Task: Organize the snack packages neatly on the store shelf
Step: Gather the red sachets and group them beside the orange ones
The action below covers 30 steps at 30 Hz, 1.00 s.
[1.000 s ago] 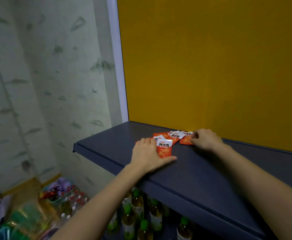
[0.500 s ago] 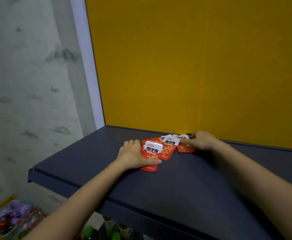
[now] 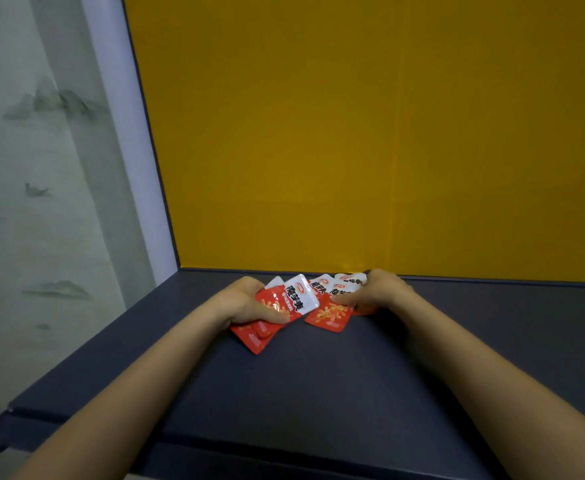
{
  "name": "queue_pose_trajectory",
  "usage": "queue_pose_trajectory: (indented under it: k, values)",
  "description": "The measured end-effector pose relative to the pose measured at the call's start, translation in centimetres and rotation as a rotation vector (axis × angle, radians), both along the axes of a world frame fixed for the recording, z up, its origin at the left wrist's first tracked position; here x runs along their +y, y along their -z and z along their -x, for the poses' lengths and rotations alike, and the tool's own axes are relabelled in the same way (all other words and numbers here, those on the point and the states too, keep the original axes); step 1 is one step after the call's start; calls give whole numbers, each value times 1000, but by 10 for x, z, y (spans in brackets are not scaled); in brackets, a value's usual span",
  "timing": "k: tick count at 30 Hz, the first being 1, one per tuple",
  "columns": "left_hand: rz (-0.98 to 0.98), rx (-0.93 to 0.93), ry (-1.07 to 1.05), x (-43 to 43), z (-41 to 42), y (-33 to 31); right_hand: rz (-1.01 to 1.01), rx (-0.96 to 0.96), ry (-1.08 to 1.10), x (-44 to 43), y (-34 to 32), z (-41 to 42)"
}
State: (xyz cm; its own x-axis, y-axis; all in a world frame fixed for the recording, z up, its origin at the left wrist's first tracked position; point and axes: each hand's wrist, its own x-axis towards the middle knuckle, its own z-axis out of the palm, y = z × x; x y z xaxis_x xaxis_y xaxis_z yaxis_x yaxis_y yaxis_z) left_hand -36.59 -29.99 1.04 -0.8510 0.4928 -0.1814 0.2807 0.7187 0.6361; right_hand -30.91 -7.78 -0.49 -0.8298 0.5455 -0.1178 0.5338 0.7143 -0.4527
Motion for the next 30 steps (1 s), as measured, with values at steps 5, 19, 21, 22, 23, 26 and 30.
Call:
queue_pose_trajectory:
  k: [5,19,21,22,23,26,30]
  values:
    - [-296,-70,-71,-2,17,-1,225,120,29,8,7,5]
    - [-17,19,99,59,27,8,553,414,91,36,9,-69]
    - [-71,-21,131,59,26,9,566,443,102,34,10,-78]
    - [-91,-33,141,58,24,8,579,465,106,32,10,-81]
    - [-108,-31,143,58,23,8,598,488,106,29,9,-84]
    - [-177,-36,108,55,24,9,657,554,105,23,6,-91]
    - [-262,-159,71,54,29,8,719,612,103,23,1,-110]
